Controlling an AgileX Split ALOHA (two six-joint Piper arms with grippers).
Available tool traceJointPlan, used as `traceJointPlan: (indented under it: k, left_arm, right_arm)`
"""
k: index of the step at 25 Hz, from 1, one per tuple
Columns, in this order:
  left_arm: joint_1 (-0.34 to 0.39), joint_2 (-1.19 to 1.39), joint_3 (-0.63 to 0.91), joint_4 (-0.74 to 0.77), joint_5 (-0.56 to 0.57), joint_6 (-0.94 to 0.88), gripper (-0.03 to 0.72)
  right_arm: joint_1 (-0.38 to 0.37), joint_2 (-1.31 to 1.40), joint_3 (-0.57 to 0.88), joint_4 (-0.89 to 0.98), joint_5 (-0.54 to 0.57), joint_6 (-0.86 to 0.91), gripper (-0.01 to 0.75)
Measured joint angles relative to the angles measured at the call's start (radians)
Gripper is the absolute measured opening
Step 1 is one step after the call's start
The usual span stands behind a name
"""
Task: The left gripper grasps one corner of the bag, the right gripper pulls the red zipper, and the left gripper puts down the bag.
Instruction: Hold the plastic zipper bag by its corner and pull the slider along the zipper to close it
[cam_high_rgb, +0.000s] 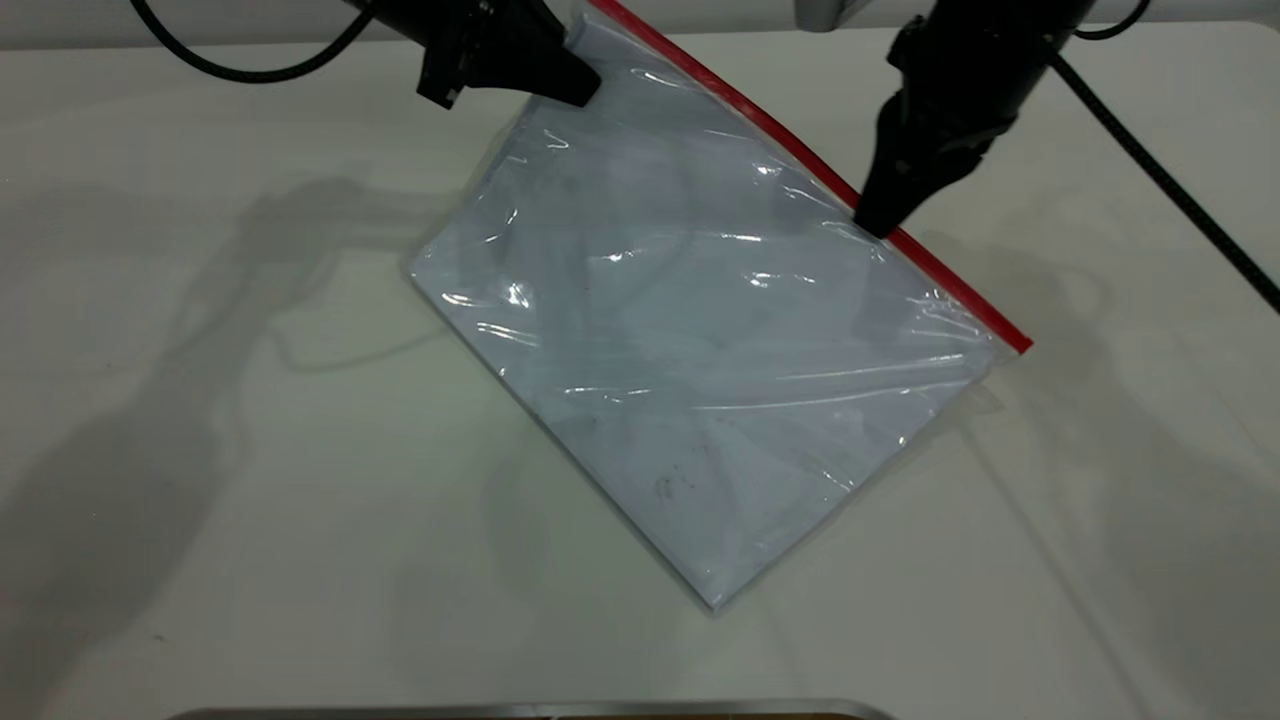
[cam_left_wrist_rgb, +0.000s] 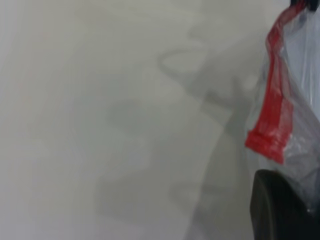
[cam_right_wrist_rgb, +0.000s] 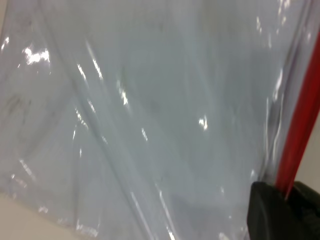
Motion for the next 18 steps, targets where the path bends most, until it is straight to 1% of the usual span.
traceJointPlan:
  k: [8, 12, 16, 18]
  left_arm:
    - [0.01, -0.001, 0.0, 0.049, -0.01, -0.029, 0.053]
    - [0.01, -0.001, -0.001, 0.056, -0.01, -0.037, 0.053]
    - [0.01, -0.001, -0.001, 0.066, -0.006, -0.039, 0.053]
    - [0.009, -0.001, -0.001, 0.068, -0.002, -0.039, 0.053]
  right_arm:
    - [-0.068, 0.0, 0.0, -0.092, 0.207, 0.157, 0.037]
    - [-0.084, 0.0, 0.0, -0.138, 0.303, 0.256, 0.038]
    - [-0.086, 0.0, 0.0, -0.15, 0.366, 0.334, 0.043]
    - [-0.086, 0.0, 0.0, -0.151, 0.371, 0.363, 0.046]
